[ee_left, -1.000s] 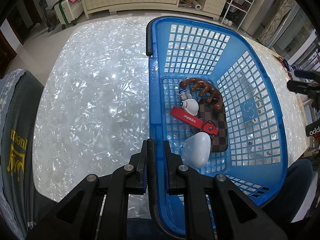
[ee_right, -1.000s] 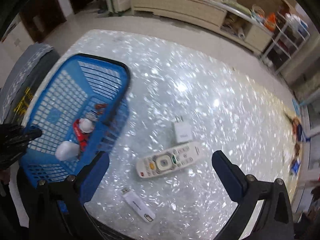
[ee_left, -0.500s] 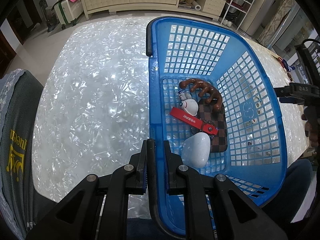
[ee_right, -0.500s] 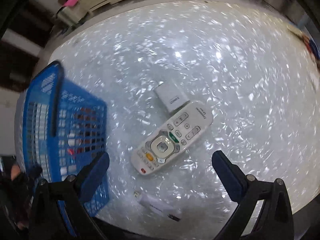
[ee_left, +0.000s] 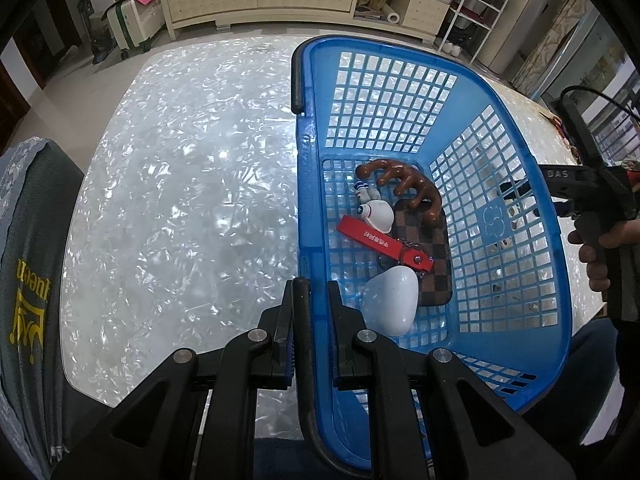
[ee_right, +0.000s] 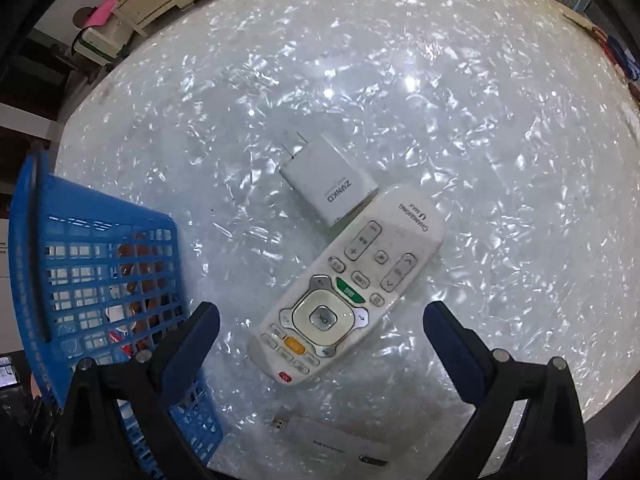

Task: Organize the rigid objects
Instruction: 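Move the right gripper to the white remote control and close on it, then lift the remote with the right gripper and carry it over the basket, then lower the remote into the basket and open the right gripper, then move the right gripper to the white USB stick and close on it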

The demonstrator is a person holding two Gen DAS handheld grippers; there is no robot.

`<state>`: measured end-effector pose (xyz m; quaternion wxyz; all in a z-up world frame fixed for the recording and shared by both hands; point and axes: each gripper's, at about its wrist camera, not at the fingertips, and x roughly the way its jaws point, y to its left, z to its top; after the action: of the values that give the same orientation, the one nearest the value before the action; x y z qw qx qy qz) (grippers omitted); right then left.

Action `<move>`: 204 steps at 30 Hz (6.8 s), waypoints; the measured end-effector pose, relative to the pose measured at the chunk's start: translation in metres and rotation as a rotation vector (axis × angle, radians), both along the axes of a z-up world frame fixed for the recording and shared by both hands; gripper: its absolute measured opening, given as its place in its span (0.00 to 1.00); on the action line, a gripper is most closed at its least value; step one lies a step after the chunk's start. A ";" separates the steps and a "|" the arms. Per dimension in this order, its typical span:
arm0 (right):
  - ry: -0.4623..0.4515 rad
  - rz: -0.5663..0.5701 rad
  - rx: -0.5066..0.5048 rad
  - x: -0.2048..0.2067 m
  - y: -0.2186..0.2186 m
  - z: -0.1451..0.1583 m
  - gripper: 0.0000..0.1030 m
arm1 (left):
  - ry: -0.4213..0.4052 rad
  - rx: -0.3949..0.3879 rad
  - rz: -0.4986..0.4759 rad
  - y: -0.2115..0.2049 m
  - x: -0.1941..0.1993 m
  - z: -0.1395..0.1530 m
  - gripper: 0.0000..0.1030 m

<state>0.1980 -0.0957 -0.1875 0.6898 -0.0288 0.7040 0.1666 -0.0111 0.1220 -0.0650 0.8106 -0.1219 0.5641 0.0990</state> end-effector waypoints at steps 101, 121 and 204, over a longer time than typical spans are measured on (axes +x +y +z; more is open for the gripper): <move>-0.240 0.712 0.076 -0.129 0.113 0.077 0.49 | 0.032 0.027 0.004 -0.004 0.001 0.000 0.13; -0.320 0.745 0.026 -0.140 0.130 0.073 0.50 | 0.033 0.028 0.001 -0.005 0.002 0.000 0.13; -0.167 0.732 -0.020 -0.124 -0.025 -0.024 0.91 | 0.040 0.048 0.012 -0.007 0.000 0.003 0.13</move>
<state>0.0738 -0.1206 -0.2115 0.6392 -0.2988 0.5900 0.3925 -0.0111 0.1147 -0.0620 0.8012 -0.1036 0.5770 0.1199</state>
